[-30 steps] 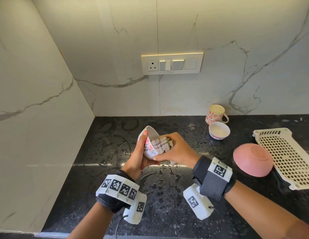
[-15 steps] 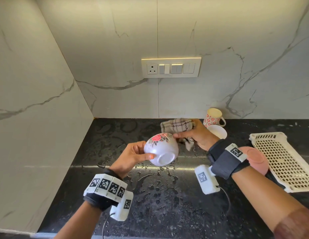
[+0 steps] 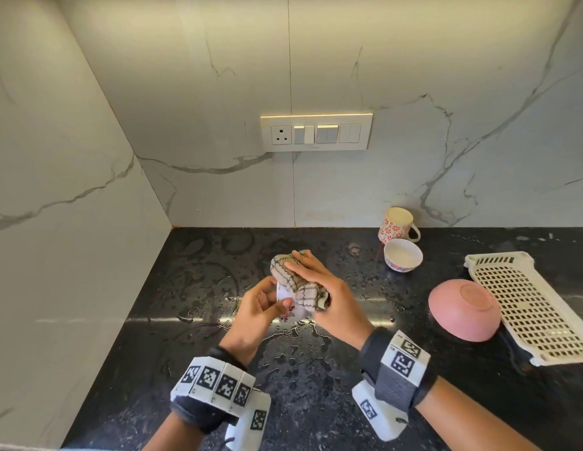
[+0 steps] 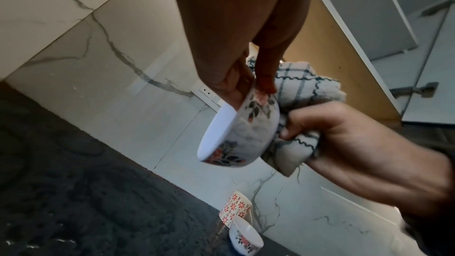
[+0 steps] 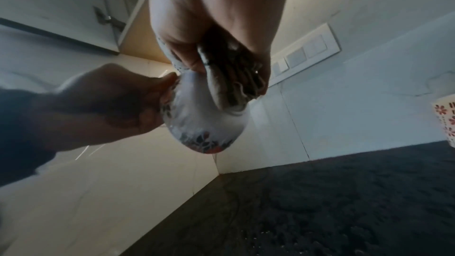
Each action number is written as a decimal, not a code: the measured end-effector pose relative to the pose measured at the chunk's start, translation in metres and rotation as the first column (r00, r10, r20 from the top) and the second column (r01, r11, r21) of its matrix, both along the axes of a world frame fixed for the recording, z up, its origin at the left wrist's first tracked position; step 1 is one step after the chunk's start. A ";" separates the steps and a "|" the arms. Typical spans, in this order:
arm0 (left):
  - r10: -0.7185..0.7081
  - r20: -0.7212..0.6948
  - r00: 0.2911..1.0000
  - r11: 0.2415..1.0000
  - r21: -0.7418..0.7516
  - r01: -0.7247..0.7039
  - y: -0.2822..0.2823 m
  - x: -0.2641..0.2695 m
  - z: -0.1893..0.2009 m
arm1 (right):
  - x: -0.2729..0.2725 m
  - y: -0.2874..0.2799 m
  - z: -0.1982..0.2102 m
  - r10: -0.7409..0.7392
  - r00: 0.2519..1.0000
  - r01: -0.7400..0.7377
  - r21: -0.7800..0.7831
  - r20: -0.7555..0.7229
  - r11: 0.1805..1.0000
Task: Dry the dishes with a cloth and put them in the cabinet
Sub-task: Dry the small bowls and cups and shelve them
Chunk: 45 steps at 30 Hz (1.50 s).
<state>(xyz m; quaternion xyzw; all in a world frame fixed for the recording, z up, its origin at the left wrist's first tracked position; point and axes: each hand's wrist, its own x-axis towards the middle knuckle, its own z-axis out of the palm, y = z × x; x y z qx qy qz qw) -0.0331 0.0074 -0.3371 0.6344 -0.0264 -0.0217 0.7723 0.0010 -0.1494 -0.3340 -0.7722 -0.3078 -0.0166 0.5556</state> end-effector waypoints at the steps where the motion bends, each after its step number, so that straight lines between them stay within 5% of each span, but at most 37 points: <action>1: -0.013 -0.006 1.000 1.000 -0.005 0.013 0.000 -0.002 -0.001 | 0.001 0.000 0.002 -0.002 0.998 0.004 0.040 -0.057 0.999; 6: -0.113 -0.015 0.994 0.992 -0.053 0.112 0.006 -0.011 0.000 | 0.008 0.001 0.019 0.103 0.907 0.011 0.268 -0.408 0.963; 11: -0.170 -0.048 0.984 0.985 -0.046 0.168 0.007 -0.015 0.001 | 0.017 0.005 0.026 0.270 0.751 0.114 0.522 -0.602 0.845; 16: -0.231 -0.101 0.968 0.938 -0.286 0.194 0.005 -0.009 0.019 | 0.011 0.015 0.013 0.090 0.895 0.126 0.440 -0.438 0.889; 20: -0.059 -0.147 0.987 0.971 -0.238 0.022 0.000 -0.004 0.022 | 0.007 0.013 0.002 0.060 0.975 0.016 0.335 -0.215 0.942; 24: -0.005 -0.120 0.993 0.974 -0.227 -0.023 -0.003 -0.006 0.012 | 0.011 0.018 0.016 0.055 0.941 0.095 0.418 -0.333 0.903; 29: -0.110 -0.085 0.990 0.966 -0.245 0.086 -0.002 -0.014 0.006 | 0.032 0.015 0.023 0.062 0.837 0.182 0.383 -0.543 0.906; 36: -0.205 -0.204 0.957 0.918 -0.379 0.116 0.005 -0.008 0.015 | 0.014 0.022 0.006 0.030 0.943 0.062 0.263 -0.331 0.963; 42: -0.132 -0.144 0.981 0.906 -0.418 0.060 0.000 -0.011 0.012 | 0.026 0.026 0.017 -0.009 0.845 0.214 0.322 -0.535 0.922; 45: -0.087 -0.082 0.993 0.900 -0.433 0.043 0.000 -0.011 0.012 | 0.031 0.025 0.012 0.024 0.653 0.268 0.261 -0.757 0.927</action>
